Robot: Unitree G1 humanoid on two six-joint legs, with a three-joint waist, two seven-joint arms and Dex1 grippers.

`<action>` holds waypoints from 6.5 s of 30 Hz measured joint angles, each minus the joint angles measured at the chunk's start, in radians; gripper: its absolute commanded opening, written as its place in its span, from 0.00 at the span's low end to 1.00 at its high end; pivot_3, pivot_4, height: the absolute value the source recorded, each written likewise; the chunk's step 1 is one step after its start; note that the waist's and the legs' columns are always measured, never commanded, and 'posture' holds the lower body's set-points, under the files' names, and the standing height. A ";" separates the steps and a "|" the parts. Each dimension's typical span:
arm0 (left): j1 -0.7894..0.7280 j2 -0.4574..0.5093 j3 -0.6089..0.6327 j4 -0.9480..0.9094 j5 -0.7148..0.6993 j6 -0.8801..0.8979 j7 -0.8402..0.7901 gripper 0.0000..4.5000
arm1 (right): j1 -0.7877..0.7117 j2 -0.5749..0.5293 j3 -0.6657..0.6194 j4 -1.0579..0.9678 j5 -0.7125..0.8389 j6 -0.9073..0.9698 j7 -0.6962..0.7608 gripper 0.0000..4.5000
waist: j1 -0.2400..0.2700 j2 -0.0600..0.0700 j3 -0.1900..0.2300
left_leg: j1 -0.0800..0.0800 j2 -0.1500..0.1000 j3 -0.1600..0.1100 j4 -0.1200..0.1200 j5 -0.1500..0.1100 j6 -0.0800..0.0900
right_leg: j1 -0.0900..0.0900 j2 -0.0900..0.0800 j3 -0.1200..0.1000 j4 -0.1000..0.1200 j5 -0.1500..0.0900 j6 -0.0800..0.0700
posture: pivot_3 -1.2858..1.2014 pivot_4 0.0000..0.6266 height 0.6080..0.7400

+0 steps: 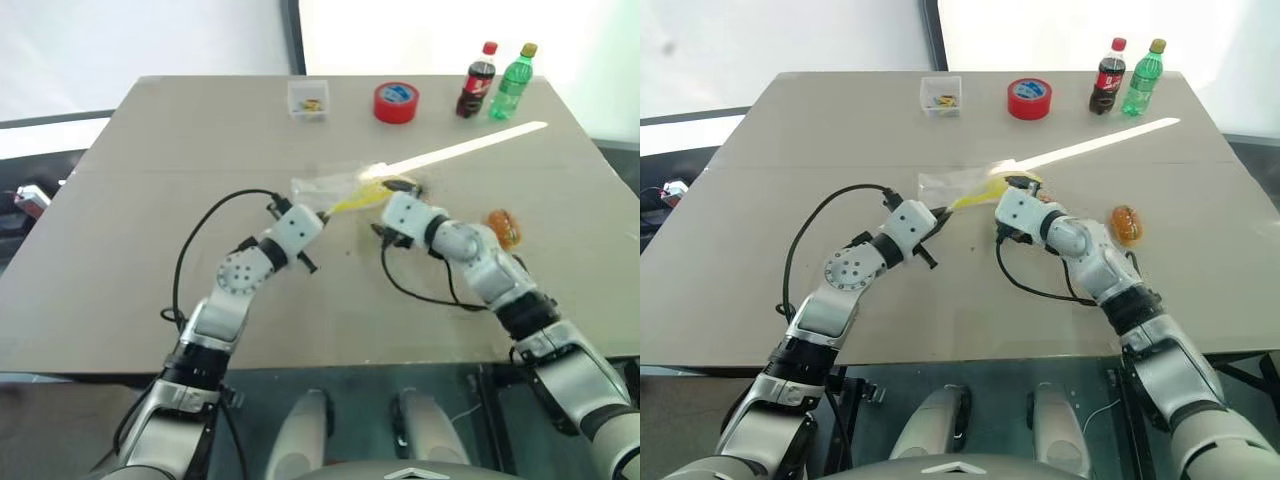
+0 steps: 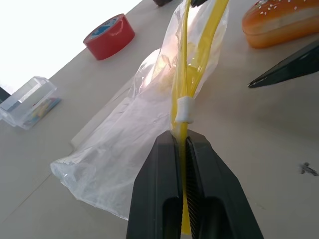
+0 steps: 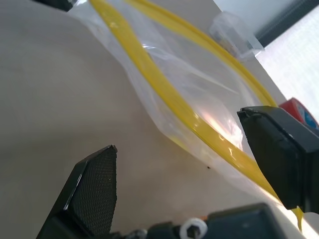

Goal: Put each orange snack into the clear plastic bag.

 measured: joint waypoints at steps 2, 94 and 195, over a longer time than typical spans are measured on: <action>0.000 0.000 0.002 0.001 0.000 0.005 0.002 0.00 | 0.024 -0.002 -0.042 -0.059 0.056 0.049 0.040 0.99 | -0.001 0.000 0.000 | 0.000 0.000 0.000 0.000 0.000 0.000 | 0.000 0.000 0.000 0.000 0.000 0.000 | 0.52 0.24 1.00; -0.050 -0.065 -0.047 0.061 0.002 -0.031 -0.023 0.00 | -0.254 0.044 0.148 0.344 -0.176 -0.107 0.001 0.94 | -0.004 0.000 0.000 | 0.000 0.000 0.000 -0.002 0.000 0.000 | -0.001 0.000 0.000 -0.001 0.000 0.000 | 0.52 0.24 1.00; -0.011 -0.103 -0.049 0.009 0.029 0.021 0.028 0.00 | 0.083 0.016 -0.254 -0.125 0.608 0.590 0.235 0.01 | -0.001 0.000 0.000 | 0.000 0.000 0.001 0.000 0.000 0.000 | 0.000 0.000 0.000 -0.001 0.000 0.000 | 0.52 0.24 1.00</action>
